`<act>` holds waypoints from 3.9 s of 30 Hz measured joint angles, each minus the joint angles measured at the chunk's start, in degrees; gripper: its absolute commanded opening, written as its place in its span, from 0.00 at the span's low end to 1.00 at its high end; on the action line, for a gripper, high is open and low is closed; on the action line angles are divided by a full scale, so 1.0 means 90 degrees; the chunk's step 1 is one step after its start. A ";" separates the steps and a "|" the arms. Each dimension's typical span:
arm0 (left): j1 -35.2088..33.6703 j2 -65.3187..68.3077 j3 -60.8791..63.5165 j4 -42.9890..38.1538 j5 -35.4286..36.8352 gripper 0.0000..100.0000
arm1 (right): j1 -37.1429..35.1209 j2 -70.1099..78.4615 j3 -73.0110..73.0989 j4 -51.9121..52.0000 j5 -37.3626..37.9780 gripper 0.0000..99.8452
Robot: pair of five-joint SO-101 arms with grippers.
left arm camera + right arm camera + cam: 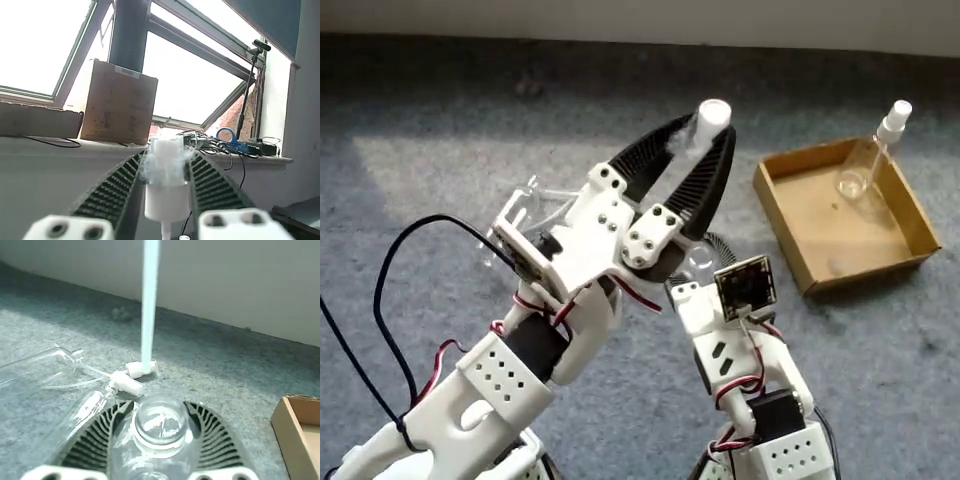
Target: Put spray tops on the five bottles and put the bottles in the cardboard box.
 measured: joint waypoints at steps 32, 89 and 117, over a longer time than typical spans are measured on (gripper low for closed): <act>-0.0332 -0.0537 0.0156 0.1709 0.0781 0.01 | -0.0430 -0.0010 0.0000 0.0264 0.0000 0.02; -0.0654 0.0508 0.1387 -0.0791 0.1426 0.01 | -0.0449 -0.0010 0.0000 0.0479 0.0000 0.02; -0.0440 0.0039 0.1758 0.1270 0.1153 0.01 | -0.0469 0.0000 0.0010 0.0479 0.0000 0.02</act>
